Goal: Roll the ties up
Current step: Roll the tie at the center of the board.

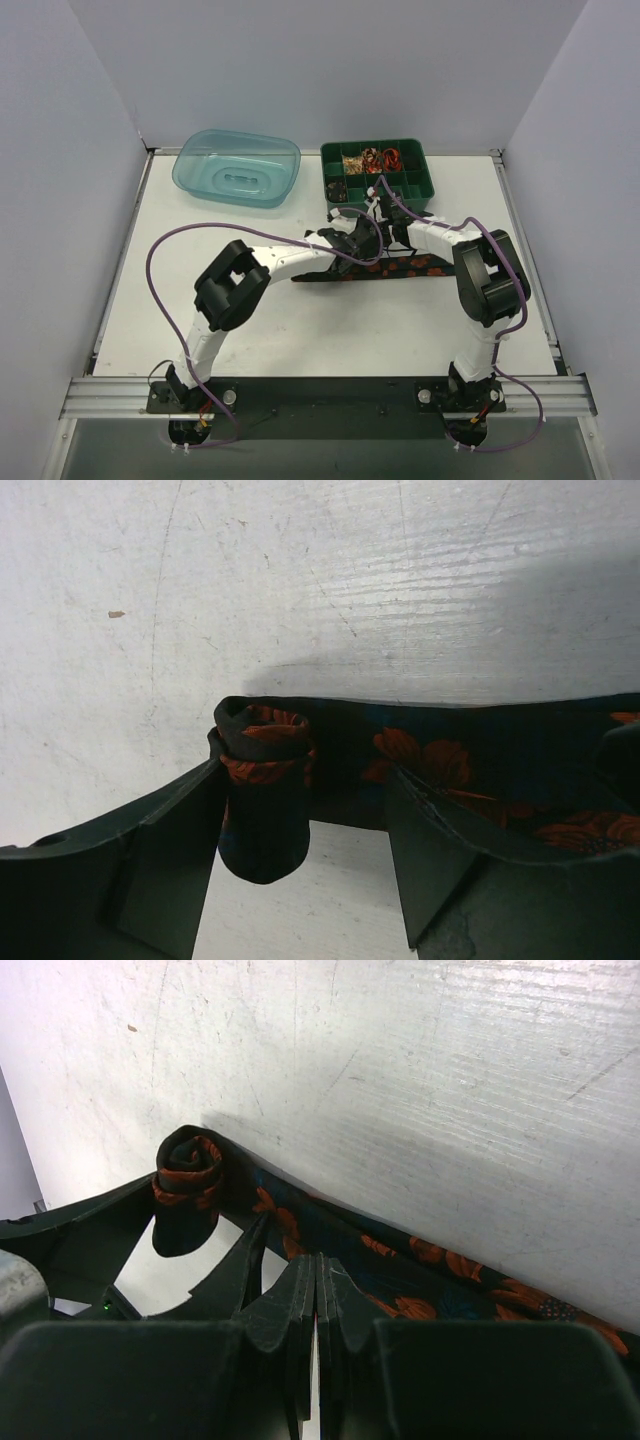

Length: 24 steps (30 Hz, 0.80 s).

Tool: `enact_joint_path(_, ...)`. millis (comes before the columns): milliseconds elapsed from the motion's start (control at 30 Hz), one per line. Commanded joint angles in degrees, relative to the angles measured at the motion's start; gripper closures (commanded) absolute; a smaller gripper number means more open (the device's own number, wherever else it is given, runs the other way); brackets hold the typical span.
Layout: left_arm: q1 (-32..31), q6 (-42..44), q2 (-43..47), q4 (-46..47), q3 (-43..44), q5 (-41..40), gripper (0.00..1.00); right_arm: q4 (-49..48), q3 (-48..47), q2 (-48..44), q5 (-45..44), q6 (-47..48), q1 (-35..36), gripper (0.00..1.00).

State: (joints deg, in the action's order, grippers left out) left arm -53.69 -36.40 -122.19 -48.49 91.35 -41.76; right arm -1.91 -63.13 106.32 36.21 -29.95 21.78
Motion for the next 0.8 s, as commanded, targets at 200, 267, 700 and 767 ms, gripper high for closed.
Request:
enact_joint_path(200,-2.9,-1.7,5.6,3.2,-0.4,-3.9,0.30,0.3,0.6,-1.8,0.3,0.9,-0.2,1.00)
enact_joint_path(267,-2.9,-1.8,5.7,3.2,-0.6,-3.9,0.34,0.2,0.5,-1.6,0.4,0.8,-0.2,1.00)
enact_joint_path(700,-2.6,-1.9,3.2,6.1,-2.2,-1.5,0.57,-0.4,0.9,-1.3,0.9,0.8,-0.2,1.00)
enact_joint_path(767,-2.3,-1.6,3.5,8.0,-3.2,-0.2,0.57,-0.4,1.0,-1.2,0.8,0.8,-0.3,1.00)
